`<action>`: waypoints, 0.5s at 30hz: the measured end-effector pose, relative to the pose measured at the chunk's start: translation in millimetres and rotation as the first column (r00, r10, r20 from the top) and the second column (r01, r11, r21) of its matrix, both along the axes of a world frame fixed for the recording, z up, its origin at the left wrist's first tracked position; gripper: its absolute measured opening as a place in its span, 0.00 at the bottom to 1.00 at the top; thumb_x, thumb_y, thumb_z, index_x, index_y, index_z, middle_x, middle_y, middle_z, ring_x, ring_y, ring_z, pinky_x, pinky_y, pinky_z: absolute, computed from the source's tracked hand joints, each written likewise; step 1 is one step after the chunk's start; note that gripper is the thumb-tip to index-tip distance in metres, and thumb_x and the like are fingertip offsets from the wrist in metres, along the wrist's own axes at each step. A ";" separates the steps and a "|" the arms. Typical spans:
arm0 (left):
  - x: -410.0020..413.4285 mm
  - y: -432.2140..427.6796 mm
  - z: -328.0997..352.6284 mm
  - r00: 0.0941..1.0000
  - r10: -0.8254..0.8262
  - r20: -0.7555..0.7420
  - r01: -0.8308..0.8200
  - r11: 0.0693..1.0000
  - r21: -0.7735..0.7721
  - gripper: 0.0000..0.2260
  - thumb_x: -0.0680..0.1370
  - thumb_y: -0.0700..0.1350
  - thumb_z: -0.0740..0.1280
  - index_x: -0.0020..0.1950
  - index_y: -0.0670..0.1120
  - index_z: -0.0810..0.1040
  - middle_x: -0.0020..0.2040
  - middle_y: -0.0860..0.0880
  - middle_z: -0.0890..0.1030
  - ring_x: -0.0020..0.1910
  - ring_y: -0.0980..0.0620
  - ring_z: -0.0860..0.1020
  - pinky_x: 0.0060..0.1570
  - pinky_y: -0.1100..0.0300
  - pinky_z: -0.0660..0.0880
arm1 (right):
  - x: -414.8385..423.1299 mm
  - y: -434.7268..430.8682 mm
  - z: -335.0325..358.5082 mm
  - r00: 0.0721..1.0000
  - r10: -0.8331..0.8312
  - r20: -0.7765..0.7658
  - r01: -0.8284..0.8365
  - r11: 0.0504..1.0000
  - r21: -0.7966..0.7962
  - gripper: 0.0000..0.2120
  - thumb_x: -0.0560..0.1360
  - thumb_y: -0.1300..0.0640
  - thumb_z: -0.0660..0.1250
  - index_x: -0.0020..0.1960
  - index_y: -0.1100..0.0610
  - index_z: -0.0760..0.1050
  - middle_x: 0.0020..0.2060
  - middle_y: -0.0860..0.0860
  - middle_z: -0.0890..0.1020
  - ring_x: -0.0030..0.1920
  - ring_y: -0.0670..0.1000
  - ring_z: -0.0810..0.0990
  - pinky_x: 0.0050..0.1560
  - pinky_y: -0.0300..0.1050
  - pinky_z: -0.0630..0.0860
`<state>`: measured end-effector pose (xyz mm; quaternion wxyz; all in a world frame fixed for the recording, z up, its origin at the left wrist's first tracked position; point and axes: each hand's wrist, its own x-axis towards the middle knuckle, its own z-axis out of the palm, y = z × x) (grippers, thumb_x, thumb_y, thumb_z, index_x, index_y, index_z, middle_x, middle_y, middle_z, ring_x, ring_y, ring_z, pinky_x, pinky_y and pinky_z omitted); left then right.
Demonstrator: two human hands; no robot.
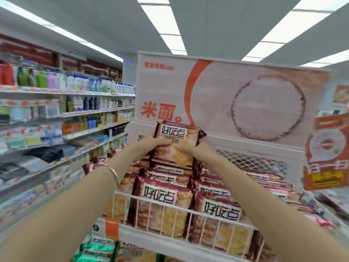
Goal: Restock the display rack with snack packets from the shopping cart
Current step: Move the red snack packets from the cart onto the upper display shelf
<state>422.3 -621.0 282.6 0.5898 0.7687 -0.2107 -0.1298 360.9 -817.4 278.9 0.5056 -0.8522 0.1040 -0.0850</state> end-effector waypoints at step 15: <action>-35.3 58.7 10.3 0.884 0.082 0.461 -0.229 0.935 0.273 0.37 0.70 0.61 0.75 0.74 0.50 0.68 0.59 0.51 0.77 0.60 0.51 0.76 0.60 0.56 0.73 | -38.3 23.1 23.2 0.958 -0.209 0.198 0.233 0.967 -0.105 0.63 0.60 0.23 0.68 0.79 0.59 0.49 0.75 0.58 0.65 0.73 0.61 0.66 0.72 0.62 0.65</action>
